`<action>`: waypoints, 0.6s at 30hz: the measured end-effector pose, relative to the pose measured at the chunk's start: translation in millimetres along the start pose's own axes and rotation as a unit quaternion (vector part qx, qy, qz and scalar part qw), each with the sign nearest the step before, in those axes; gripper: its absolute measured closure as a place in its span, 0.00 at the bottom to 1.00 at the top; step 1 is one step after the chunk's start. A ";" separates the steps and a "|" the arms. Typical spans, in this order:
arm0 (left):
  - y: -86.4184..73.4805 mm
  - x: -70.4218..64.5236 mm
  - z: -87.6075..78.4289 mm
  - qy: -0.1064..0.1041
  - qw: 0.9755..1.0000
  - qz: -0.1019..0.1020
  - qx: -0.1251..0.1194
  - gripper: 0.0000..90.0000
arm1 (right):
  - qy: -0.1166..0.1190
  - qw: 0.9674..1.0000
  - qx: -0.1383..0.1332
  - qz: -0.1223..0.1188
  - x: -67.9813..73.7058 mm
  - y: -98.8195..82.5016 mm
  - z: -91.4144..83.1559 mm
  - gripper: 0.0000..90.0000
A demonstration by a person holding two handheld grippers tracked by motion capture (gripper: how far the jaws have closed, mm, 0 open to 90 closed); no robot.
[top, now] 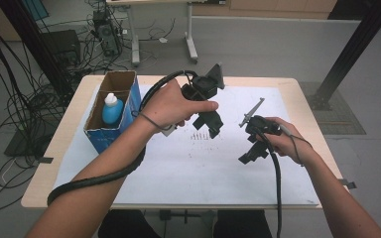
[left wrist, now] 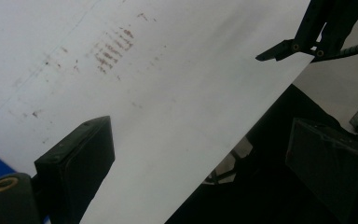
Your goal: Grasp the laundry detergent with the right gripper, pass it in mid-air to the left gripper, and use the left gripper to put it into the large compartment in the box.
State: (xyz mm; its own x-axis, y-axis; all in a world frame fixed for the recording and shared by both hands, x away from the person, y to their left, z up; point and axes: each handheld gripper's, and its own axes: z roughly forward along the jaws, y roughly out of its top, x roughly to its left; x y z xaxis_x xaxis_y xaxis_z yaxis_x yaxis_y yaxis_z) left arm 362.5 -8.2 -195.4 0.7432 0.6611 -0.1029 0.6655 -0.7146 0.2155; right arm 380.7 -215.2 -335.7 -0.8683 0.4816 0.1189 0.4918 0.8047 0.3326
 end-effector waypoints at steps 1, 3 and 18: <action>0.0 -0.5 0.7 0.000 1.000 0.000 0.000 0.09 | 0.001 1.000 -0.002 0.001 0.1 0.2 0.3 0.07; -0.1 -1.2 1.9 0.000 1.000 0.001 0.001 0.09 | 0.001 1.000 -0.001 0.001 0.3 0.5 0.4 0.07; -0.8 -3.9 8.9 0.002 1.000 0.007 0.005 0.09 | 0.001 1.000 0.000 0.001 0.8 -1.2 0.8 0.07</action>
State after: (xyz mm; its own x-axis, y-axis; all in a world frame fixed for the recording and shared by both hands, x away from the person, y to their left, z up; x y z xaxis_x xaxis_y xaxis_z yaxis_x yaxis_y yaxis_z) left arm 359.7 -12.3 -203.8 0.7516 0.6526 -0.0960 0.6564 -0.7254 0.2072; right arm 379.5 -215.5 -336.8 -0.8673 0.4829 0.1207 0.4937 0.8033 0.3332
